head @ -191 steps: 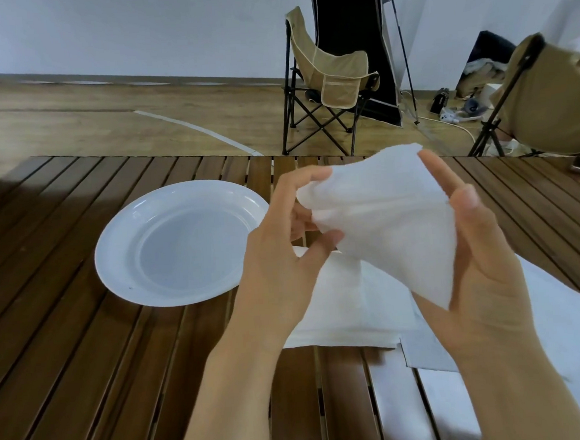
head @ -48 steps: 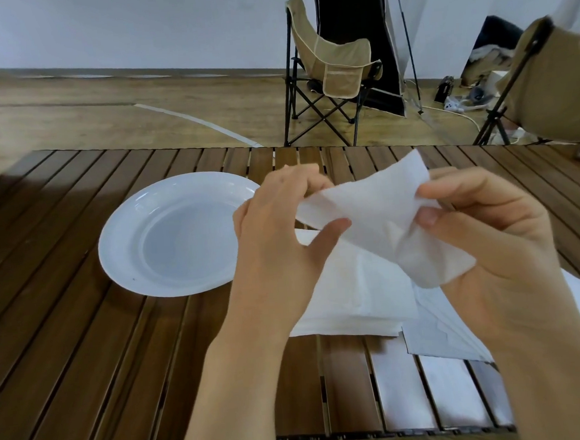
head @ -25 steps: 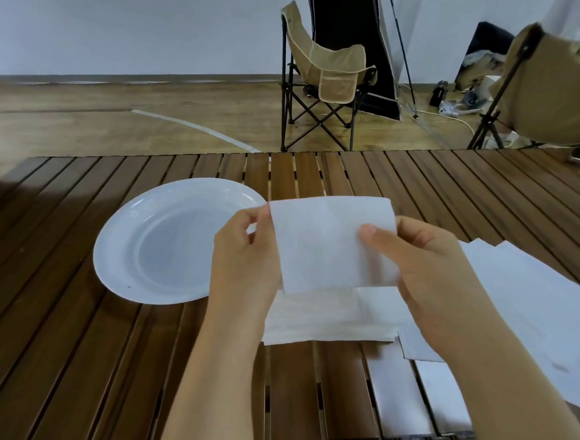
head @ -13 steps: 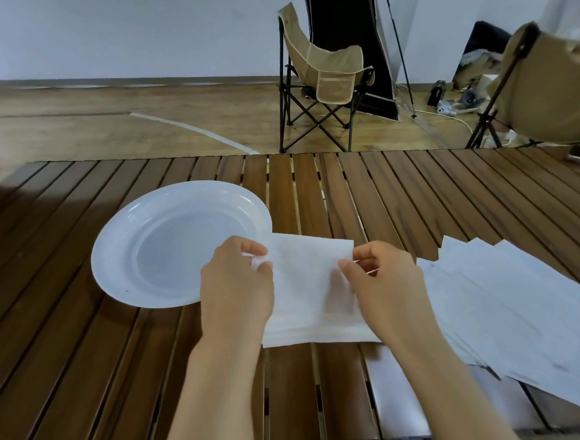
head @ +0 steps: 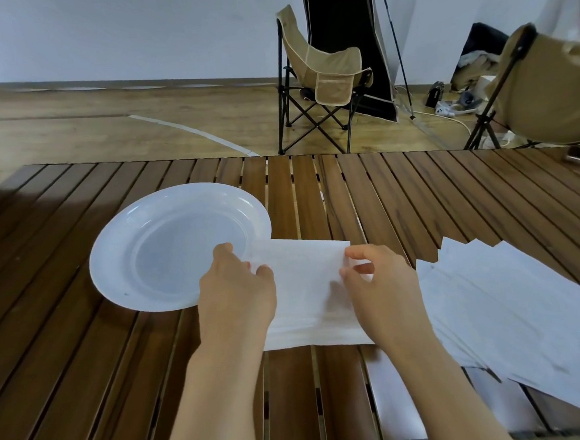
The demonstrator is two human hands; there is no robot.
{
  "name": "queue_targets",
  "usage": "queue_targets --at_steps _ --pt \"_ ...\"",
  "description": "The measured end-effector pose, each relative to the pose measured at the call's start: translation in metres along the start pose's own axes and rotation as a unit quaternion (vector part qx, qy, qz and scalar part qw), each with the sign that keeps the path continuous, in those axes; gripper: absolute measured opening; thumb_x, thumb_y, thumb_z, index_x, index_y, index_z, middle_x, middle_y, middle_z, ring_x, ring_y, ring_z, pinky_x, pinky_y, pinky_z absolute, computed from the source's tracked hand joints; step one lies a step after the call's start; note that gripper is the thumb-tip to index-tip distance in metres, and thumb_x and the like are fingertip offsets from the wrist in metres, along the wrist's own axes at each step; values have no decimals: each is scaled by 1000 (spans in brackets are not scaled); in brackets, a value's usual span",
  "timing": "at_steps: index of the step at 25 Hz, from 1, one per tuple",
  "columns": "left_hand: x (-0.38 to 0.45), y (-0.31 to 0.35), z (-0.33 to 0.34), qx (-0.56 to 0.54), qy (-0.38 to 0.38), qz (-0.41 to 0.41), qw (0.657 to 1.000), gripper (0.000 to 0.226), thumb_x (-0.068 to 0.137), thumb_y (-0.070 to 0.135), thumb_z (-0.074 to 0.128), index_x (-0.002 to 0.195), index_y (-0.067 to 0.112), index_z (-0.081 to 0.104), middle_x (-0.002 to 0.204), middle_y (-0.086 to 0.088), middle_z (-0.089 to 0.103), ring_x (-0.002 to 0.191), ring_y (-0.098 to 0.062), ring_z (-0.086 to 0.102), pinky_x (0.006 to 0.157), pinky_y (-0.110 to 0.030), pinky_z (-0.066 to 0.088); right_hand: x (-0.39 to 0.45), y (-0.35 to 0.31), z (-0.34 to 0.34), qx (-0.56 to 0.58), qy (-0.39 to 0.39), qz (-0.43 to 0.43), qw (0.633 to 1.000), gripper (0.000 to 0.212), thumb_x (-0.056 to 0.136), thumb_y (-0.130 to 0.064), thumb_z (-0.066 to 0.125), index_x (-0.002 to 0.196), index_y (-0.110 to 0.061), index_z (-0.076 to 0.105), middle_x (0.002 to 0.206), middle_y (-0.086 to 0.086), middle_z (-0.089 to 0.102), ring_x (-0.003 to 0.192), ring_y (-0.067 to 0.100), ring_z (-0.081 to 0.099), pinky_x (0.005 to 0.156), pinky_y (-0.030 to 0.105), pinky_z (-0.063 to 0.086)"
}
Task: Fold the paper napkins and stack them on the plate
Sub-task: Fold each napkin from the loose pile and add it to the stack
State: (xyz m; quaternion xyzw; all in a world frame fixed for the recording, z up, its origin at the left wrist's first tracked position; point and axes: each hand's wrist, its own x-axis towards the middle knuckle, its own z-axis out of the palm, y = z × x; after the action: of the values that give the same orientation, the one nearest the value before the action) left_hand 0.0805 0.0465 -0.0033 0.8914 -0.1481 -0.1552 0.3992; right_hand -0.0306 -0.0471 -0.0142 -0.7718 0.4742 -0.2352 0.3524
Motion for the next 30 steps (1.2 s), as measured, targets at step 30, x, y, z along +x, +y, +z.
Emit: queue_targets --at_steps 30 --pt "-14 5 -7 12 11 111 994 25 94 24 53 118 30 56 123 12 54 99 -2 43 85 -17 31 31 83 -31 -335 -150 192 910 35 97 -13 42 130 -16 51 128 8 51 118 29 48 107 48 35"
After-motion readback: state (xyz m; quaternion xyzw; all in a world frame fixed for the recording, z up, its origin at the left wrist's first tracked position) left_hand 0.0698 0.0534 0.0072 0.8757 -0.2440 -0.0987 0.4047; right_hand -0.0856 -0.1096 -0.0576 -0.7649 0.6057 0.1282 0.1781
